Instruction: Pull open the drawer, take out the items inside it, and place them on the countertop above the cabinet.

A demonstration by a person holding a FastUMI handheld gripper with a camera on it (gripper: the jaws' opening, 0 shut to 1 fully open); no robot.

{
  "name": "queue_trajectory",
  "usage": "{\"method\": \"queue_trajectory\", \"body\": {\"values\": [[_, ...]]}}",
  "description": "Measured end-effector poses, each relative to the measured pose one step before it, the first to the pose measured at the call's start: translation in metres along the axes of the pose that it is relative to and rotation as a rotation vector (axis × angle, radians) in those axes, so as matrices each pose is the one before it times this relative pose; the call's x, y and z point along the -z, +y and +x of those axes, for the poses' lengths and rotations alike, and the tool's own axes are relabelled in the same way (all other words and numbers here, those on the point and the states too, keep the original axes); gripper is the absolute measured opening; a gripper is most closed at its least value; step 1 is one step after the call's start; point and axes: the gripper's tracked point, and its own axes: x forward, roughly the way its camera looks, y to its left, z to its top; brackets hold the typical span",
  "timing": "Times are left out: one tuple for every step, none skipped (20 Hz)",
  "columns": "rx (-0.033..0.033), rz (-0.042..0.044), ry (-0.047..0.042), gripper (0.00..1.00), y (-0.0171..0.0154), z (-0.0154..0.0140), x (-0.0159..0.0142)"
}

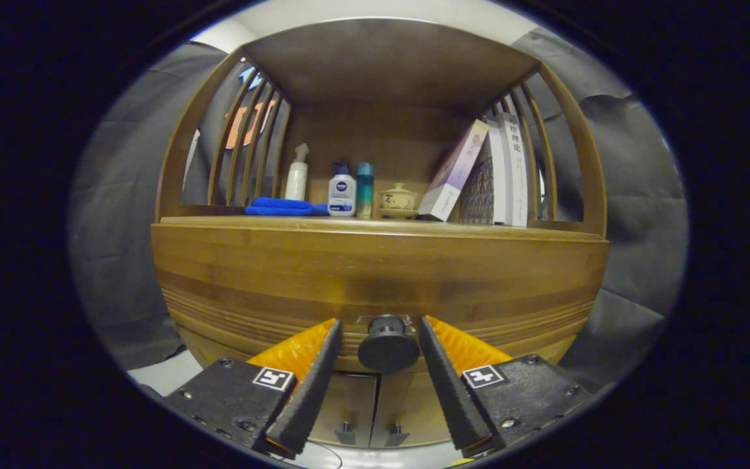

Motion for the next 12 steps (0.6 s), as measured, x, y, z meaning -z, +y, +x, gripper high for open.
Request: {"method": "queue_trajectory", "body": {"values": [[0.00849,-0.00163,-0.01184,0.74,-0.0022,-0.00342,-0.00098],[0.01425,-0.00221,0.00344,0.69,-0.00366,0.00436,-0.00016],[0.00299,0.01024,-0.00579,0.64,-0.00253,-0.00305,-0.00005],[-0.00119,0.01123,0.00301,0.58,-0.00024,-0.00117,-0.00167],[-0.01123,0.01229,0.01196,0.53,-0.00018,0.002,0.00345],[-0.00504,0.0082,0.01308,0.5,0.00116,0.00029,-0.00043],[-0.00412,0.00429,0.01059,0.46,-0.00033,-0.00207,-0.00039],[-0.00113,0.00076,0.00504,0.43,0.00004,0.00128,0.00002],[-0.00133,-0.00538,0.00579,0.4,-0.00021,-0.00079,0.00018],[-0.00175,0.00242,0.00671,0.38,-0.00094,-0.00144,-0.00019],[-0.00063,0.00679,0.00599,0.36,0.00062,-0.00134,0.00081],[-0.00029,-0.00028,0.00218,0.35,0.00035,-0.00304,0.0004]]}}
